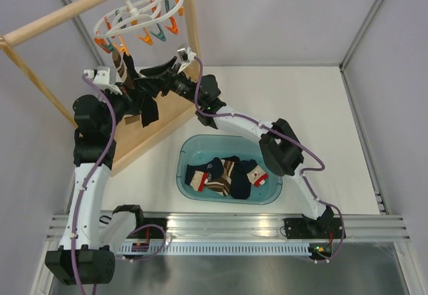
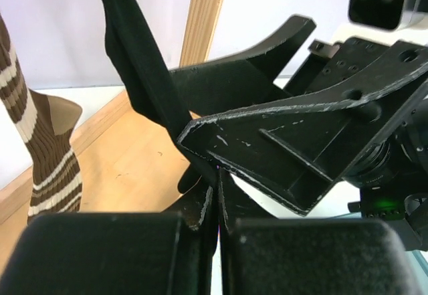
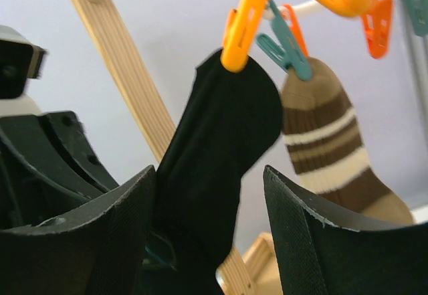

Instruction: Remove the socks clipped to the hanger

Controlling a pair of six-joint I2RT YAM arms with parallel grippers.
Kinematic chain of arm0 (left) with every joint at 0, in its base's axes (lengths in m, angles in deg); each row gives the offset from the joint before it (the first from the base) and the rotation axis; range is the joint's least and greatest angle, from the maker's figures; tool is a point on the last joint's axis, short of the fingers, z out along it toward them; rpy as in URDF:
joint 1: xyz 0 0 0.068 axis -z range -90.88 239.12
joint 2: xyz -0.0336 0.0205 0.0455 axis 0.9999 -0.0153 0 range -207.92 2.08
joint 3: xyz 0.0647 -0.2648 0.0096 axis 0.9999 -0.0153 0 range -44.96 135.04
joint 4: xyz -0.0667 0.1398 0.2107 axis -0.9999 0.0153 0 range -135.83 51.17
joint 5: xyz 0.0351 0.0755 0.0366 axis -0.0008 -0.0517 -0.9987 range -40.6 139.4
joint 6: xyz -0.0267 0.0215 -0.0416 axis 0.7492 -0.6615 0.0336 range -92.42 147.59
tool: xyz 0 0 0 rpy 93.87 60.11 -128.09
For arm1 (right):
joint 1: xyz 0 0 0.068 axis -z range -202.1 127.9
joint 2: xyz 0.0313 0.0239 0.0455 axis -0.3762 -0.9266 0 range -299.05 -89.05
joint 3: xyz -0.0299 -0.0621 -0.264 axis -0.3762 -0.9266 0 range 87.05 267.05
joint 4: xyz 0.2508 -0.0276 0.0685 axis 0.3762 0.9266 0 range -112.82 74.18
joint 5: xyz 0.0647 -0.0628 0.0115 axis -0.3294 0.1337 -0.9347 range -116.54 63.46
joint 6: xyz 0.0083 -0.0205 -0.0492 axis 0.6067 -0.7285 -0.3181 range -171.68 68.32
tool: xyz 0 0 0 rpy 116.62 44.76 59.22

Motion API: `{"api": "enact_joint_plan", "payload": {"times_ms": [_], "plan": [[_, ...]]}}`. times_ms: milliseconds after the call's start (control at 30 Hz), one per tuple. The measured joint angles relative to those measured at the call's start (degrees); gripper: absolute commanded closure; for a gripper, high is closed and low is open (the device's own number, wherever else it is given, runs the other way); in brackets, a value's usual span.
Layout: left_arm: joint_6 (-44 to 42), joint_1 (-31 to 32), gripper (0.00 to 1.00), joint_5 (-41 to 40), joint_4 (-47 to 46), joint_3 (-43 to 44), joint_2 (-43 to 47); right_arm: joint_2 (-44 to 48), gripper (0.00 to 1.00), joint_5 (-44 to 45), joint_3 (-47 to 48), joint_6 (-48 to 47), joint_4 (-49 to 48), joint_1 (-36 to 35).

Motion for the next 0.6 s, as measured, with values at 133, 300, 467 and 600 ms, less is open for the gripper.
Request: {"api": "enact_joint_plan", "payload": {"times_ms": [133, 300, 467, 600], "plan": [[-0.26, 0.07, 0.98, -0.37, 1.25, 0.0, 1.81, 4.74, 0.3, 2.73, -6.99, -2.91, 1.9, 0.0], [-0.37, 0.07, 0.98, -0.26, 1.38, 0.0, 3.08, 9.88, 0.31, 4.11, -9.38, -6.88, 6.49, 0.0], [-0.42, 0.07, 0.98, -0.24, 1.44, 0.0, 2.91, 11.58, 0.31, 3.26, -9.33, -7.63, 7.17, -0.04], [-0.42, 0.07, 0.98, -0.24, 1.44, 0.0, 2.91, 10.62, 0.31, 2.56, -6.84, -7.93, 11.13, -0.24]]}}
